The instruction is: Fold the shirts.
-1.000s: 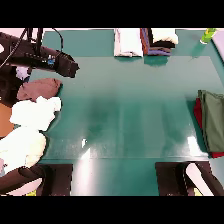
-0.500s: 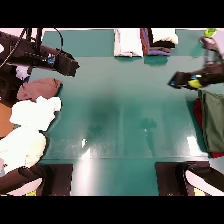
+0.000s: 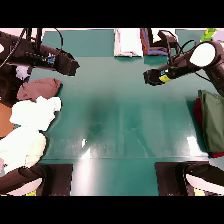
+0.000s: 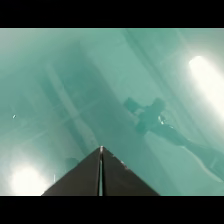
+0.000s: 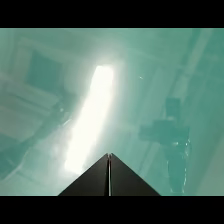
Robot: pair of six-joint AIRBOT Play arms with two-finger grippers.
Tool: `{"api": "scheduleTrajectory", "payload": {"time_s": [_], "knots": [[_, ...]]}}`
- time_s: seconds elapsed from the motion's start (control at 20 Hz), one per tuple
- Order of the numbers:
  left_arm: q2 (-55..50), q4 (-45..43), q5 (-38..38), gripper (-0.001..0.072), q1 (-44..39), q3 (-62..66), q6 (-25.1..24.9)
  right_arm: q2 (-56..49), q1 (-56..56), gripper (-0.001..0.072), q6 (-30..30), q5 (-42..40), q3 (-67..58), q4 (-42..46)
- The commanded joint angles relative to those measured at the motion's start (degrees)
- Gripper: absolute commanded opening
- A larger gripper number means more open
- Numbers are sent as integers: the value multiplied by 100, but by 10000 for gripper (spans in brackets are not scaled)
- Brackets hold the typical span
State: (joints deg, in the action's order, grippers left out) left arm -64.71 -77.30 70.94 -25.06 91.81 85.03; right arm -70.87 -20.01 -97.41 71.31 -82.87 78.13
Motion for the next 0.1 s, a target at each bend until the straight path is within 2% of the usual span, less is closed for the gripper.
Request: {"api": "scheduleTrajectory", "payload": {"time_s": [0.0,0.05], "knots": [[-2,-2,0,26,-2,0,0,-57,-85,24,-4,-33,-107,-13],[-2,-2,0,26,-2,0,0,-57,-85,24,-4,-33,-107,-15]]}}
